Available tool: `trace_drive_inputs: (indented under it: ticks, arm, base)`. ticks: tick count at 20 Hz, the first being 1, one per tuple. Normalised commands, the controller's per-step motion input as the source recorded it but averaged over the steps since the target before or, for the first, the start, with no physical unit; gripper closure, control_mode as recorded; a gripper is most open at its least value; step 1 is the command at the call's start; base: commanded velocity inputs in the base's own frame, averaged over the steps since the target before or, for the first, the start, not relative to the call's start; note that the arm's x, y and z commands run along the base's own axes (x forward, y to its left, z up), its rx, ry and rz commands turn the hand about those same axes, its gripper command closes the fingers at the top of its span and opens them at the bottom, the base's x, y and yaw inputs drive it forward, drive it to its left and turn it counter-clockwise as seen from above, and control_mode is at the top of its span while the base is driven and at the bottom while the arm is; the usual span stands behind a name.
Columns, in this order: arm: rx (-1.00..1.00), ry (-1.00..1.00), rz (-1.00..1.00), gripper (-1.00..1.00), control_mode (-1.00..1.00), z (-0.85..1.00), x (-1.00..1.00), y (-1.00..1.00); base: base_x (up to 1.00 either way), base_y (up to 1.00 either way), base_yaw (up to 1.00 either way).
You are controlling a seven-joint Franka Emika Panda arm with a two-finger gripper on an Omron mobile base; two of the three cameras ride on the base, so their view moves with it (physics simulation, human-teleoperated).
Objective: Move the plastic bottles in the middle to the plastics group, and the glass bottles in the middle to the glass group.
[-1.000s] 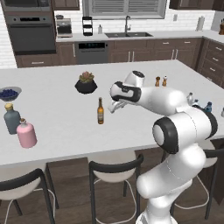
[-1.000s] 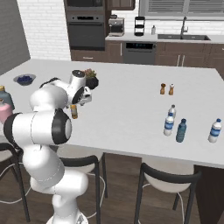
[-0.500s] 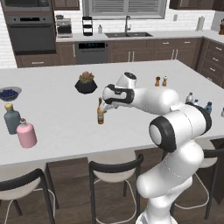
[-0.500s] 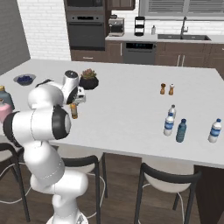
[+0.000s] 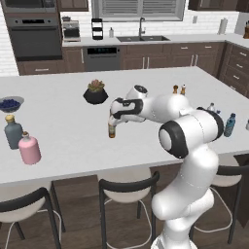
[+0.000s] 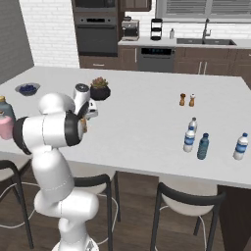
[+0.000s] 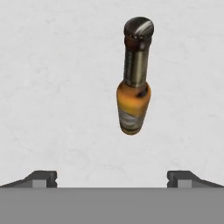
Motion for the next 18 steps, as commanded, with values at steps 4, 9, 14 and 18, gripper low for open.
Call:
trace_drive_inputs:
  ticks: [4, 9, 14, 18]
  arm:
    - [0.00, -0.01, 0.00, -1.00, -1.00, -0.18, 0.37, 0.11]
    - [0.00, -0.01, 0.00, -1.00, -1.00, -0.12, 0.13, 0.18]
    - [0.00, -0.05, -0.01, -1.00, -1.00, -0.17, 0.12, 0.11]
    - [0.00, -0.07, 0.00, -1.00, -1.00, -0.18, 0.23, 0.01]
  base:
    - [0.00, 0.00, 0.00]
    - [0.00, 0.00, 0.00]
    - [0.00, 0.00, 0.00]
    - [0.00, 0.00, 0.00]
